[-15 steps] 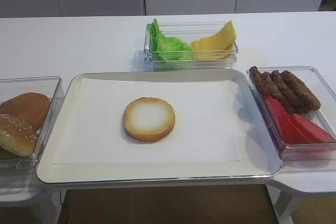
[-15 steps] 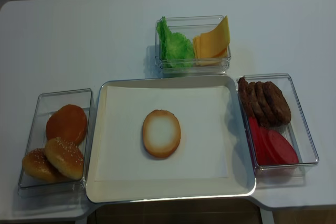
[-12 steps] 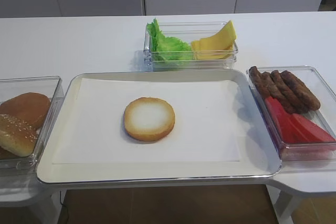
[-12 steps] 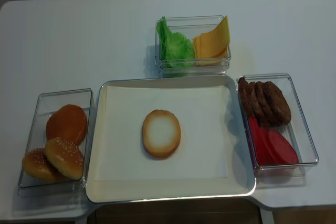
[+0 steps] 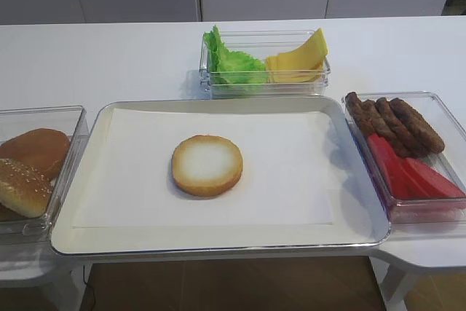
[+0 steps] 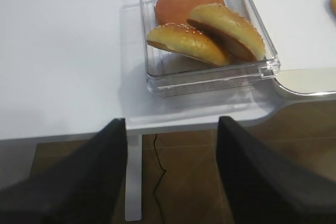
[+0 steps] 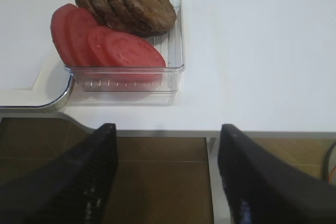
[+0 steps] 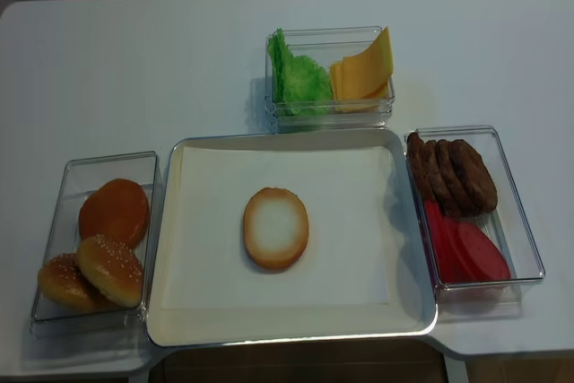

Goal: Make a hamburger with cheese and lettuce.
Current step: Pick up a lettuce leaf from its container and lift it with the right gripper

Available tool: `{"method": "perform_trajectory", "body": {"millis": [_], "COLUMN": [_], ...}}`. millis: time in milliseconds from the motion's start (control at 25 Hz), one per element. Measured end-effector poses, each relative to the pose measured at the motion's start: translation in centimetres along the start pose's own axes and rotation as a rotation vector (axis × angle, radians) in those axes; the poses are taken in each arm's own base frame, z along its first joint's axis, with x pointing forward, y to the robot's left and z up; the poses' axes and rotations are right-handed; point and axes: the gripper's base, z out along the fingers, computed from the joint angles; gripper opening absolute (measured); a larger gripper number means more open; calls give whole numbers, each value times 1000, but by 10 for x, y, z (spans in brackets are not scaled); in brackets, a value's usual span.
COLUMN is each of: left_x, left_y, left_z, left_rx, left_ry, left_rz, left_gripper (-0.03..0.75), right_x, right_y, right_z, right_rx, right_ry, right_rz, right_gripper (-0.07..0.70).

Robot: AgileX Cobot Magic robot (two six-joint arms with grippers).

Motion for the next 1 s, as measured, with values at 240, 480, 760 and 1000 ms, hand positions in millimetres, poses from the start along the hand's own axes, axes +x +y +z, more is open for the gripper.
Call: {"method": "perform_trajectory", "body": {"millis": [240, 480, 760, 1000], "left_x": [0, 0, 0, 0], "left_y": [0, 0, 0, 0], "left_z": [0, 0, 0, 0], "left_rx": [0, 0, 0, 0], "left_ry": [0, 0, 0, 0], "left_rz": [0, 0, 0, 0], "left_gripper": [404, 404, 404, 404], "right_x": [0, 0, -1, -29], "right_y": [0, 0, 1, 7], "right_z": [0, 0, -1, -16], "right_rx": [0, 0, -15, -100], "right_ry": [0, 0, -10, -219], "right_rz": [0, 0, 19, 191], "right_gripper": [475, 475, 475, 475]}}
